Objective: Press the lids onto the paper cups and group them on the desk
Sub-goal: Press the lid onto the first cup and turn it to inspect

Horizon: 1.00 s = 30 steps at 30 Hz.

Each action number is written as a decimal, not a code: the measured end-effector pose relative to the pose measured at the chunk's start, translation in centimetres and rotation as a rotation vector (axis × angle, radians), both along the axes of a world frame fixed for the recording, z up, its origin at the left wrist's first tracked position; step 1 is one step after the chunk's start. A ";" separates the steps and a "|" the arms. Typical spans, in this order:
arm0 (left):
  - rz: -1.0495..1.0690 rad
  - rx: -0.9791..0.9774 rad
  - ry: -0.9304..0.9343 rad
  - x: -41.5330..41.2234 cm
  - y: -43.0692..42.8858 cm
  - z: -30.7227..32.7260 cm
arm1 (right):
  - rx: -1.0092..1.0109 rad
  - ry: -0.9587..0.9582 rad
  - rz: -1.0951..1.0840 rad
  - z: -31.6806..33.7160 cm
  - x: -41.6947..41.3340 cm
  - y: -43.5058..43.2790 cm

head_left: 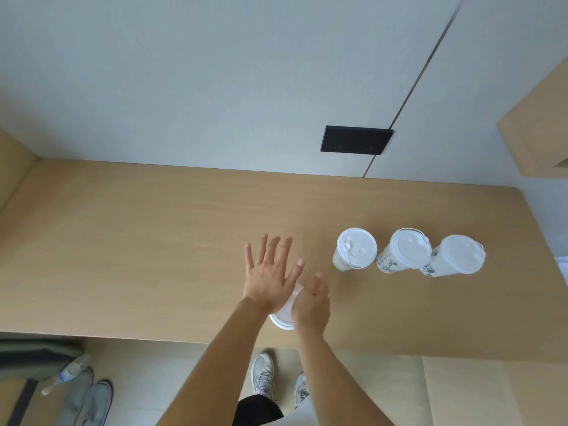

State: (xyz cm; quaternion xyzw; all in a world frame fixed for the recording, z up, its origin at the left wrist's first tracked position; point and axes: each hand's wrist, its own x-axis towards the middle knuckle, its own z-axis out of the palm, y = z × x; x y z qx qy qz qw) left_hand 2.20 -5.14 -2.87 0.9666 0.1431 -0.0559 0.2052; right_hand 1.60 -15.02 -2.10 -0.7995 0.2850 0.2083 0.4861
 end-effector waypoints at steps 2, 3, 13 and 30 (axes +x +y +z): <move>-0.089 0.085 -0.048 0.0 0.1 0.5 | 0.058 0.114 -0.088 0.1 -0.2 -0.2; -0.090 0.102 -0.086 -0.2 0.0 0.6 | 0.067 0.162 -0.103 0.0 0.0 -0.4; 0.840 -0.351 0.103 -3.8 -4.1 0.2 | -0.185 -0.152 0.539 -0.4 3.4 -1.1; 0.326 -0.196 -0.080 -2.3 -0.9 0.1 | -0.023 0.180 0.331 -0.2 2.3 -0.9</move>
